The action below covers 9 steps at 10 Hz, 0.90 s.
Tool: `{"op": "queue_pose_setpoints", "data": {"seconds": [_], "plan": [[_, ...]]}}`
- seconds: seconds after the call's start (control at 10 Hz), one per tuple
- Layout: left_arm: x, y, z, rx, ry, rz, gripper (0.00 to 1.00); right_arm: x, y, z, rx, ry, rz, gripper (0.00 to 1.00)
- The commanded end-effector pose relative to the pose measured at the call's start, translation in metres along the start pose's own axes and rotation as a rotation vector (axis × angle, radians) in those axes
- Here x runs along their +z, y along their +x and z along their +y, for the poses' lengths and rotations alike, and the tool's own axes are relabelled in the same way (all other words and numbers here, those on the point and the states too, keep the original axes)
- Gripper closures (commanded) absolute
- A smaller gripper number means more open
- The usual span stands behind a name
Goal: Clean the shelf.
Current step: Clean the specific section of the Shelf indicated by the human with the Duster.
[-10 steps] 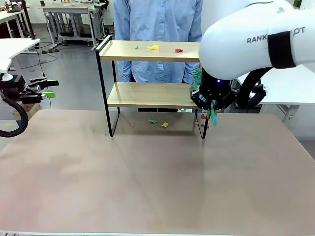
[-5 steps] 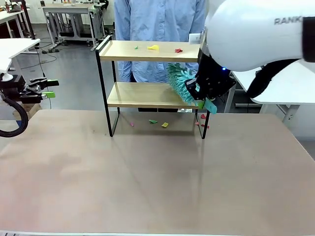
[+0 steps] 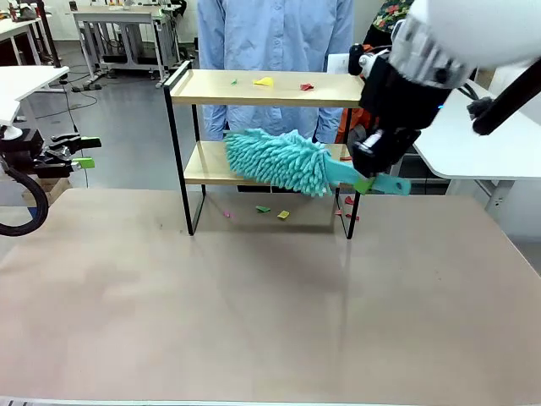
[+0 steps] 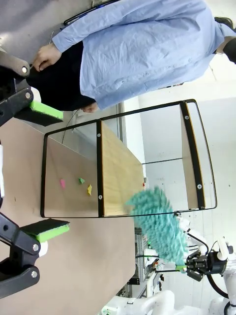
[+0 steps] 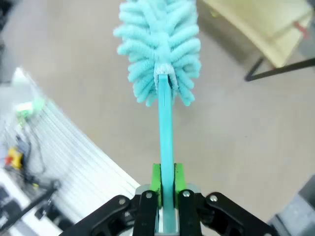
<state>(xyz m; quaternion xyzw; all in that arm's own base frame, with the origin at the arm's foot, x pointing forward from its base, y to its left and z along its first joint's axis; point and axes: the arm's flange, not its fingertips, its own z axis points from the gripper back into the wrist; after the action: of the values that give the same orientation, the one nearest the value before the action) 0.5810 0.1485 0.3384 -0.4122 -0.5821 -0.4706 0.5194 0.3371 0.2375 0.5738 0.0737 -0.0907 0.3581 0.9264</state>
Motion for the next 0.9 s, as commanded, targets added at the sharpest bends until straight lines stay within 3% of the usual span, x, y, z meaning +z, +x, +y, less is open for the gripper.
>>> {"op": "queue_pose_setpoints", "data": {"seconds": [0.0, 0.2, 0.4, 0.8], "plan": [[0.0, 0.003, 0.0, -0.008, -0.004, 0.004, 0.0, 0.007, -0.019, -0.017, 0.182, 0.076, 0.132, 0.87], [0.0, 0.003, 0.0, -0.008, -0.004, 0.004, 0.0, 0.006, -0.04, -0.041, 0.294, 0.162, 0.281, 0.87], [0.0, 0.003, 0.0, -0.008, -0.004, 0.004, 0.0, 0.008, -0.072, -0.077, 0.342, 0.259, 0.331, 0.87], [0.0, 0.003, 0.0, -0.008, -0.004, 0.004, 0.0, 0.023, -0.145, -0.116, 0.291, 0.23, 0.395, 0.87]]}}
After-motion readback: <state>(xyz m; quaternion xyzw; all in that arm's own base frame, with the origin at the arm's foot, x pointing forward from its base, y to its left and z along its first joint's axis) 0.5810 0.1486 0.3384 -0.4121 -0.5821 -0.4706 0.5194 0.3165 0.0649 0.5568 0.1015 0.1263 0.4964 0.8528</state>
